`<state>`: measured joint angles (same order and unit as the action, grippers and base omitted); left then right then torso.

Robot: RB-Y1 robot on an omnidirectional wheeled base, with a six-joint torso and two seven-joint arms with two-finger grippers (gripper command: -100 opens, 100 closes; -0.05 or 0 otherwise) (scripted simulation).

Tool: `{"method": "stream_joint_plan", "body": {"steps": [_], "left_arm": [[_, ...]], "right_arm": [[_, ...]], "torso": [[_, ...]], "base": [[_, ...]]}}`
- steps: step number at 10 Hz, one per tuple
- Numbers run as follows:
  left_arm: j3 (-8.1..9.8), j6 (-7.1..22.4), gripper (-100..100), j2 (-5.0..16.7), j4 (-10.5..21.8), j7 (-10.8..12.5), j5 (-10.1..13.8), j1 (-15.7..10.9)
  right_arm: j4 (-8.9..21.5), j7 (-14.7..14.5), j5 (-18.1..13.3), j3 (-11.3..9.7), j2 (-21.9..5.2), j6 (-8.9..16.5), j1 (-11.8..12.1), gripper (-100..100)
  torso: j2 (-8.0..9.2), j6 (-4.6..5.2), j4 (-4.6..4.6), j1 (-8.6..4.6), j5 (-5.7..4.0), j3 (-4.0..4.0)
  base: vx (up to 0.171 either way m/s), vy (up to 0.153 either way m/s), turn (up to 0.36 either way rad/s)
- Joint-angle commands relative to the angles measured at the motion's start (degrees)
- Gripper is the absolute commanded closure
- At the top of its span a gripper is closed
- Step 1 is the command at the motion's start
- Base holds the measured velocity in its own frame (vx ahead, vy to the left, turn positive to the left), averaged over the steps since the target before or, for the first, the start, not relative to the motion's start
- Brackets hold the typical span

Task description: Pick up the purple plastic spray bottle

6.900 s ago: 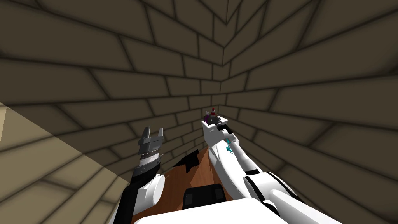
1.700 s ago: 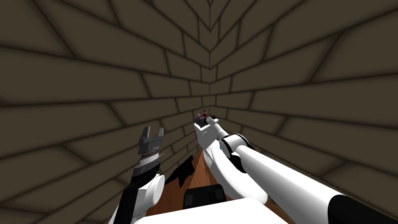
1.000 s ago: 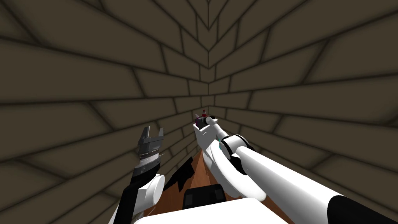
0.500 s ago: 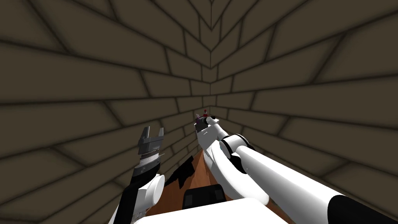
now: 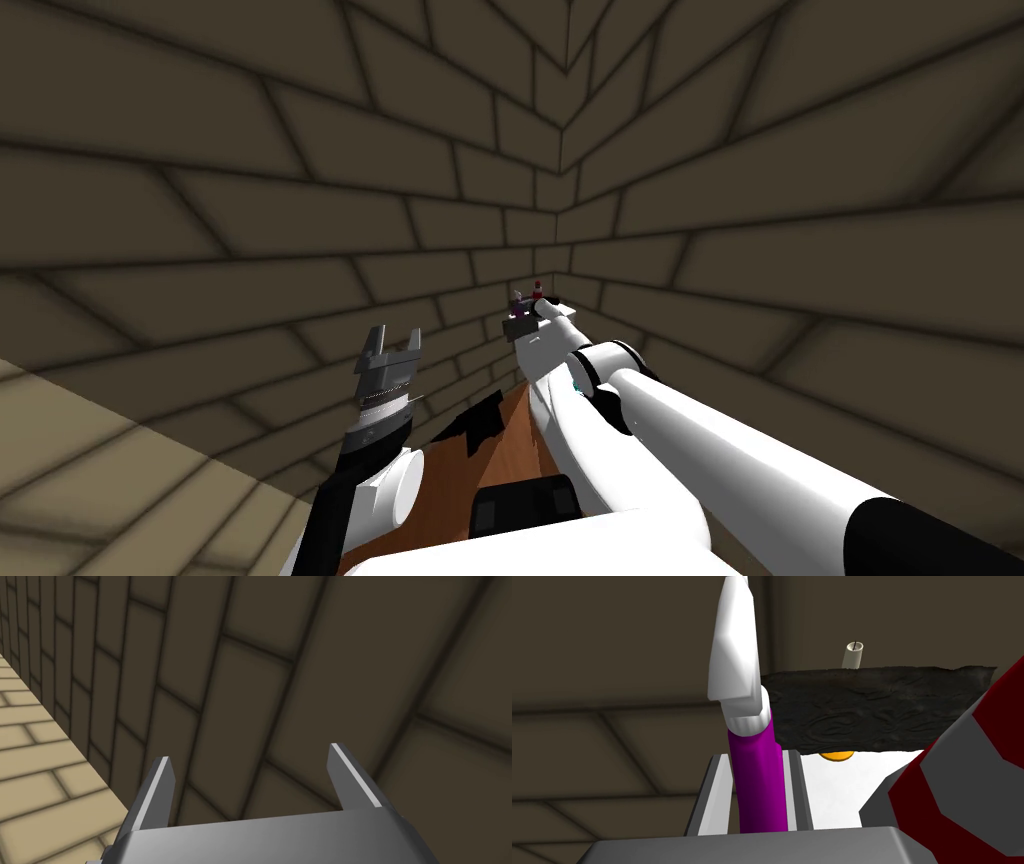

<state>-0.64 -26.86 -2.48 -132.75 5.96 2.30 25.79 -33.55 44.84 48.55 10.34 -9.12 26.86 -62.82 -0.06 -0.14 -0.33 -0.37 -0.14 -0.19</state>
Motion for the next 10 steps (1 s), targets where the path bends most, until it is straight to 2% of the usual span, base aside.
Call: {"method": "stream_joint_plan", "body": {"steps": [1,4,5,6,7,8,9,10], "left_arm": [[0.0,0.0,0,0.0,0.0,0.0,0.0,0.0],[0.0,0.0,0,0.0,0.0,0.0,0.0,0.0],[0.0,0.0,0,0.0,0.0,0.0,0.0,0.0],[0.0,0.0,0,0.0,0.0,0.0,0.0,0.0],[0.0,0.0,0,0.0,0.0,0.0,0.0,0.0],[0.0,0.0,0,0.0,0.0,0.0,0.0,0.0],[0.0,0.0,0,0.0,0.0,0.0,0.0,0.0],[0.0,0.0,0,0.0,0.0,0.0,0.0,0.0]], "right_arm": [[1.8,0.6,-1.8,1.4,-0.8,-1.7,-0.5,100],[5.3,4.6,-7.4,4.6,-2.6,-5.6,-1.8,100],[5.3,4.6,-7.5,4.6,-2.6,-5.6,-1.8,100],[6.5,6.0,-9.2,5.7,-3.2,-6.9,-2.2,100],[6.5,5.4,-8.4,5.7,-3.2,-6.9,-2.2,100],[6.5,6.0,-9.5,5.7,-3.2,-6.9,-2.2,100],[7.1,4.9,-8.3,5.7,-3.1,-7.2,-2.4,100],[7.1,5.0,-8.4,5.7,-3.2,-7.2,-2.5,0]], "torso": [[0.0,0.0,0.0,0.0,0.0,0.0],[0.06,-0.15,-0.02,0.07,0.02,0.02],[0.05,-0.17,-0.02,0.02,0.0,0.01],[0.0,0.0,-0.02,0.06,0.0,-0.01],[-0.07,-0.08,-0.04,0.14,0.02,-0.05],[-0.11,-0.04,-0.02,0.21,0.04,-0.06],[-0.22,-0.02,-0.04,0.32,0.06,-0.12],[-0.32,-0.04,-0.07,0.39,0.07,-0.18]], "base": [[-0.074,-0.073,0.235],[-0.115,-0.127,0.422],[-0.09,-0.099,0.153],[-0.077,-0.062,0.221],[-0.067,-0.052,0.11],[-0.028,-0.015,0.005],[-0.006,-0.001,-0.004],[0.0,0.0,0.0]]}}
